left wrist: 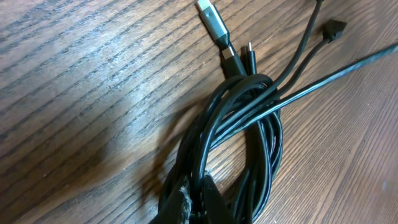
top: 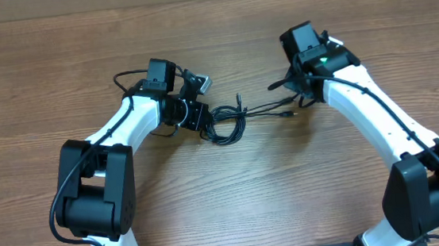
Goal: Untangle cables
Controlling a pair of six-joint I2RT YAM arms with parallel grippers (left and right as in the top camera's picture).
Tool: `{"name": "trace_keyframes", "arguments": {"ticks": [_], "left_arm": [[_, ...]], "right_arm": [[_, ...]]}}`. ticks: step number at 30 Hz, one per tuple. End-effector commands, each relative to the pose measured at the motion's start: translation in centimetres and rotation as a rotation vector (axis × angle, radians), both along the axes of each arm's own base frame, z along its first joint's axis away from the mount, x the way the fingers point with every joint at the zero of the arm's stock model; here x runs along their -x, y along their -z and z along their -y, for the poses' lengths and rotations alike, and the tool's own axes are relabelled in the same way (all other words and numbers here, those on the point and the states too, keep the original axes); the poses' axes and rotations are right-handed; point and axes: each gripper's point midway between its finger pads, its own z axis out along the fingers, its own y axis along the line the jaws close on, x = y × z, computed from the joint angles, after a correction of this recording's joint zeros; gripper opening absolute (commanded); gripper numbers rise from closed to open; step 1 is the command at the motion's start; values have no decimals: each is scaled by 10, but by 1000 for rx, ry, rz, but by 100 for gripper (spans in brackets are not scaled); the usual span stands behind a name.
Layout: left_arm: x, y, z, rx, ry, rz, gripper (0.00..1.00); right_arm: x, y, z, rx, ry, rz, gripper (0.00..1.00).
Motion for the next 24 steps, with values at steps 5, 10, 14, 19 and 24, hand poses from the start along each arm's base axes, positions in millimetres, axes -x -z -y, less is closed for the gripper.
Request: {"name": "trace_keyframes", "arguments": {"ticks": [5, 10, 14, 19, 24], "left_arm": [[-2, 4, 0, -5, -13, -13, 4], [-2, 4, 0, -5, -13, -14, 4], [-2, 4, 0, -5, -13, -14, 4], [-2, 4, 0, -5, -13, -13, 10], [-2, 4, 0, -5, -13, -10, 33]], "right_arm": [[-1, 25, -5, 55, -21, -40, 6], [-9, 35, -8, 50, -22, -30, 24], [-17, 32, -11, 38, -22, 3, 41], [-17, 32, -11, 37, -22, 5, 68], [-17, 32, -11, 38, -21, 4, 86]]}}
